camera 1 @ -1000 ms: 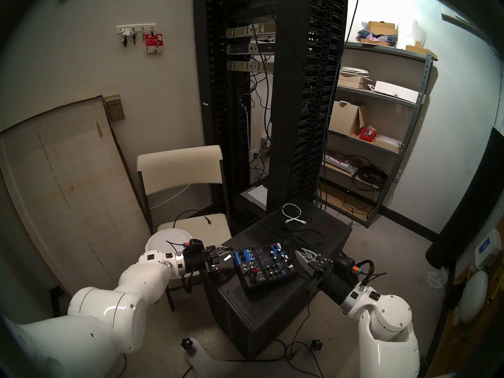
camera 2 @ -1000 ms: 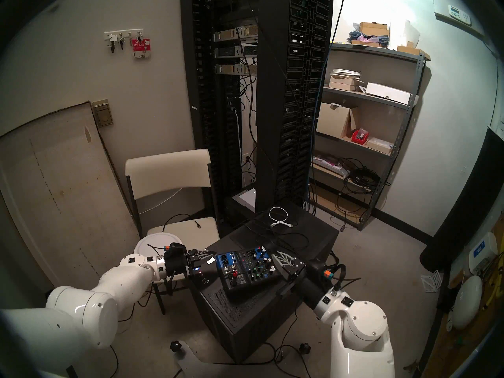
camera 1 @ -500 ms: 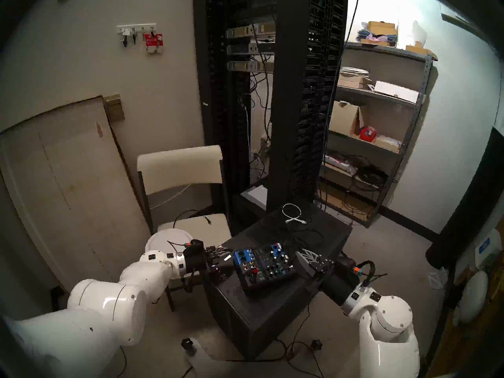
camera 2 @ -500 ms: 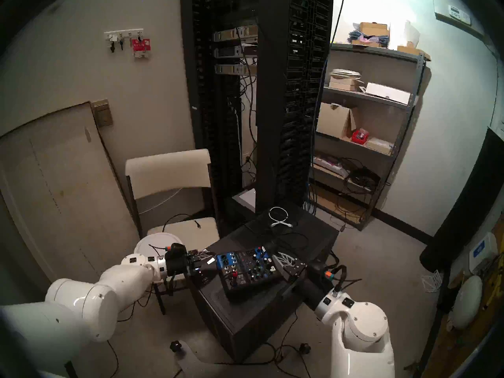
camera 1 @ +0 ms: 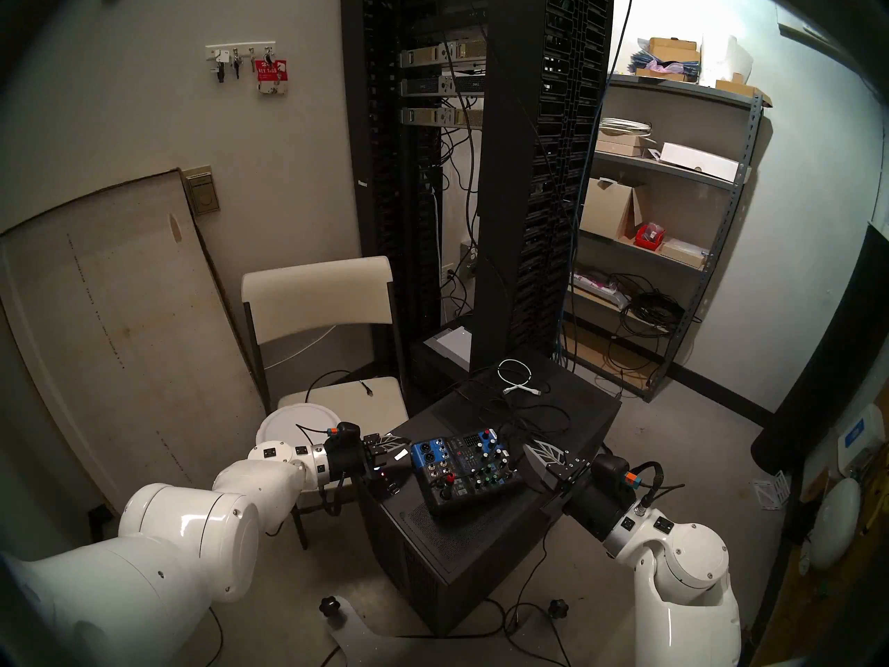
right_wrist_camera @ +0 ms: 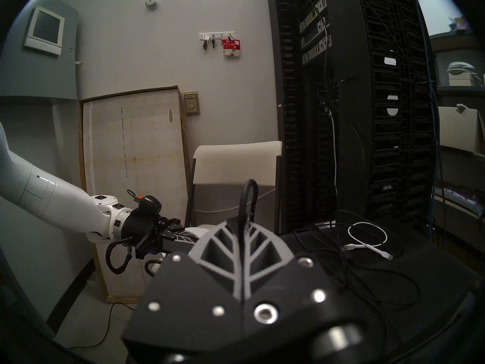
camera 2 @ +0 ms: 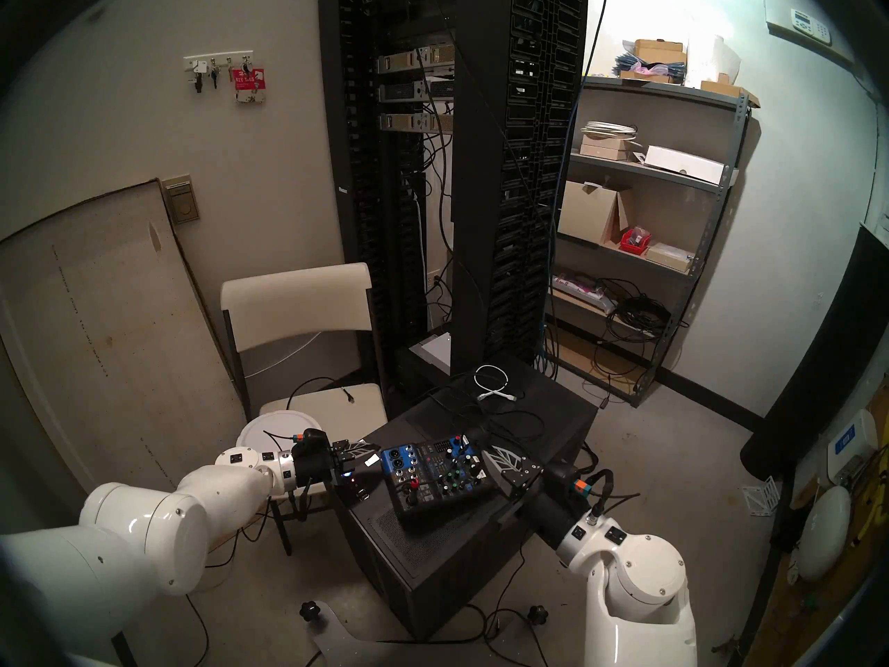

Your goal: Insert aux cable

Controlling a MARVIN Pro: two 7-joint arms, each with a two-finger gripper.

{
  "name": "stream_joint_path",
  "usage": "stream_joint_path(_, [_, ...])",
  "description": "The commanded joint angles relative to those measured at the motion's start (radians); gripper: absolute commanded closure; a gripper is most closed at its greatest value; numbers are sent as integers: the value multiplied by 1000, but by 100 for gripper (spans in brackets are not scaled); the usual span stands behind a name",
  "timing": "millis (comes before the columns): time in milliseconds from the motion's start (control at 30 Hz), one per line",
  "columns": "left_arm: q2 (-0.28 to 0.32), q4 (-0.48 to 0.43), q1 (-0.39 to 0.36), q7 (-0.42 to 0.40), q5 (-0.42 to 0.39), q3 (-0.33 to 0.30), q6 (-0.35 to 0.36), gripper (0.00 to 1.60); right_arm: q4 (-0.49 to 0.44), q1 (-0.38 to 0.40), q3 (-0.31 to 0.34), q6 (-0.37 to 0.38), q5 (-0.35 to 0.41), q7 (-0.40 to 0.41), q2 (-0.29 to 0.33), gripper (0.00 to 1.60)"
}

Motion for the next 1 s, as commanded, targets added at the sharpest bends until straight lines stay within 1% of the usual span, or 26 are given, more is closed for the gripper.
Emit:
stream_joint_path(0, [-11,-4,-35,3,6,6,-1,131,-25,1,5,-5,11,1,-5,160])
stream_joint_path(100, [-15,-1,-37,11,11,10,1,129,-26,1,7,-5,12,4,-6,160])
stream_joint_path(167, [-16,1,-38,14,14,12,1,131,-26,1,8,-5,11,5,-6,160])
stream_joint_path(433, [-13,12,-38,-11,8,8,5,136,-28,4,9,-5,9,11,-8,160])
stream_joint_path(700, [-7,19,-26,-6,11,8,-3,138,-29,5,9,-2,5,12,-10,160])
stream_joint_path(867, [-4,20,-27,-1,14,9,-4,141,-28,4,12,-3,5,11,-12,160])
stream_joint_path(967, [-5,20,-29,-2,14,9,-2,146,-29,3,14,-3,5,12,-13,160])
